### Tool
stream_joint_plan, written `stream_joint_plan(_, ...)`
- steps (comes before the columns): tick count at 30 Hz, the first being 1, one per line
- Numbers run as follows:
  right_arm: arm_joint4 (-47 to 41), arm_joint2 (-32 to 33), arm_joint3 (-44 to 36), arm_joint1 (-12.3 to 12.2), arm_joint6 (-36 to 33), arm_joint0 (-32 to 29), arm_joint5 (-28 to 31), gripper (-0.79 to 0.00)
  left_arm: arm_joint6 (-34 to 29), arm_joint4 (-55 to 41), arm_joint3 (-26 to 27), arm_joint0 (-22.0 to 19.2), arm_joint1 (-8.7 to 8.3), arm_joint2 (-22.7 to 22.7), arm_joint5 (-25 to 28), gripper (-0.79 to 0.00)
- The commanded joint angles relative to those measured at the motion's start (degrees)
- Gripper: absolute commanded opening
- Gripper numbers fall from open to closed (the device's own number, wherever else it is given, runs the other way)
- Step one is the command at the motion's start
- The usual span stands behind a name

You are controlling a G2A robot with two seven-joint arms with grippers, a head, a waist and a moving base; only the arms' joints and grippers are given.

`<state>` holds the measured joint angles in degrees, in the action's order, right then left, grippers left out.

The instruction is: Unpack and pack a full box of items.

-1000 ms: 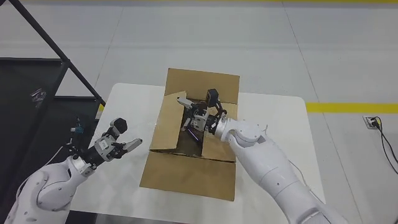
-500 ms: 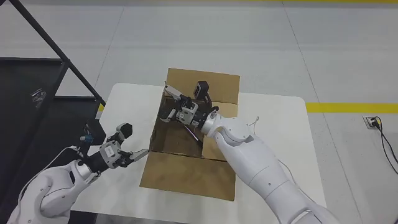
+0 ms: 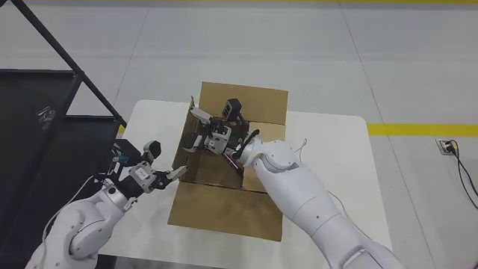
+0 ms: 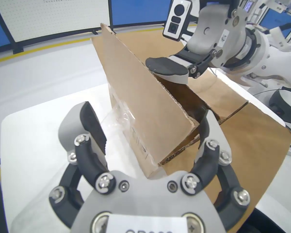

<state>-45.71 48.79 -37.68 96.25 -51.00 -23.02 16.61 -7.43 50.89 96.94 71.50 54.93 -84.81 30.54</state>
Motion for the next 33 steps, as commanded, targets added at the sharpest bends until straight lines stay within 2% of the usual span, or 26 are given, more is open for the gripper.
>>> stream_joint_plan(1,-0.11,0.22,0.72,0.12,-1.55,0.19,0.32,0.0,0.51,0.39,-0.3,-0.04,0.09,-0.06,-1.15,0.0)
stream_joint_plan(6,0.17,0.93,1.66,0.31,-3.48,0.38,1.51,0.0,1.22,0.7,-0.68,0.12,0.24,-0.56,-2.71,0.0)
stream_joint_plan(11,2.44,2.11,1.43,-0.19,-4.75,0.53,2.93,0.0,1.53,-1.51,-1.27,1.23,0.19,-3.09,-3.66,0.0)
stream_joint_plan(20,6.05,8.79,-2.38,-3.47,-4.79,-1.8,4.67,0.0,0.29,-4.46,-4.01,3.56,0.01,-7.66,-5.48,0.0)
stream_joint_plan(26,7.46,14.04,-6.53,-5.84,-3.95,-4.95,3.38,0.0,-2.65,-4.32,-8.63,2.49,0.05,-7.54,-6.19,0.0)
stream_joint_plan(33,7.93,18.72,-13.31,-7.78,-4.16,-9.18,2.05,0.0,-6.64,-3.87,-15.89,-1.9,0.31,-4.86,-6.13,0.0)
